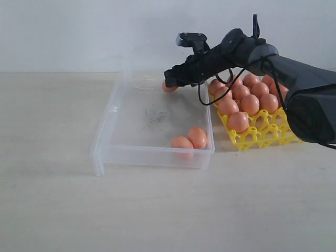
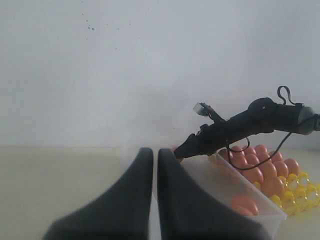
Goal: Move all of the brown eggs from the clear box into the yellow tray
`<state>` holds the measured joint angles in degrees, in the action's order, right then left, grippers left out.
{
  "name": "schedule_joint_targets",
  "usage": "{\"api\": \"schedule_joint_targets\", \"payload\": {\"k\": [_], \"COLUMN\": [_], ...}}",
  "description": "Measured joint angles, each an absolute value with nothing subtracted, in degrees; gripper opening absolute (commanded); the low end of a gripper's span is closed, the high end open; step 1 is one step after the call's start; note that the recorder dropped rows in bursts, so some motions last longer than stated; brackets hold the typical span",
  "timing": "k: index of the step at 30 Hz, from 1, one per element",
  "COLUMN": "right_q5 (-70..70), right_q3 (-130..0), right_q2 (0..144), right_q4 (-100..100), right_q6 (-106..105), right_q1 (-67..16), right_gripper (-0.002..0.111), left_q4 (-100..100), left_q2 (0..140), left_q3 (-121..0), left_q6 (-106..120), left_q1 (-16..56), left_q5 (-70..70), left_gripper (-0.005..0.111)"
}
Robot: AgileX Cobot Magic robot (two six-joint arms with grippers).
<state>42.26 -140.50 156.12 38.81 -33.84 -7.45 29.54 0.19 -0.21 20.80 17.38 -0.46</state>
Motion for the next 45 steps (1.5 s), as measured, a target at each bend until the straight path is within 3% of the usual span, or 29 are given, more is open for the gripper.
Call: {"api": "schedule_joint_targets", "payload": {"k": [11, 20, 24, 28, 30, 38, 40, 44, 45], "right_q5": [42.8, 43.9, 48.5, 48.2, 45.5, 44.0, 47.2, 45.8, 44.1], "right_q3": [-140.3, -140.3, -140.2, -140.2, -140.2, -142.0, -143.3, -143.3, -143.3], "right_q2": [155.9, 155.0, 153.5, 152.9, 152.8, 152.8, 152.8, 152.9, 153.1], "right_q4": [36.0, 35.3, 36.2, 37.7, 37.6, 37.3, 36.0, 34.7, 34.9], "right_q6": [-60.0, -53.3, -47.2, -45.6, -45.8, -53.7, -57.1, -57.9, -57.8], "right_q1": [-9.4, -9.6, -8.6, -7.9, -8.1, -8.1, -8.1, -8.1, -8.0], "right_gripper": [0.0, 0.001, 0.021, 0.053, 0.057, 0.051, 0.042, 0.001, 0.001], "left_q4": [29.5, 29.5, 29.5, 29.5, 29.5, 29.5, 29.5, 29.5, 29.5], "left_q2": [0.2, 0.2, 0.2, 0.2, 0.2, 0.2, 0.2, 0.2, 0.2], "left_q3": [-0.2, -0.2, -0.2, -0.2, -0.2, -0.2, -0.2, -0.2, -0.2], "left_q6": [20.8, 20.8, 20.8, 20.8, 20.8, 20.8, 20.8, 20.8, 20.8], "left_q1": [17.4, 17.4, 17.4, 17.4, 17.4, 17.4, 17.4, 17.4, 17.4], "left_q5": [-0.5, -0.4, -0.4, -0.4, -0.4, -0.4, -0.4, 0.0, 0.0], "left_gripper": [0.004, 0.004, 0.004, 0.004, 0.004, 0.004, 0.004, 0.004, 0.004]}}
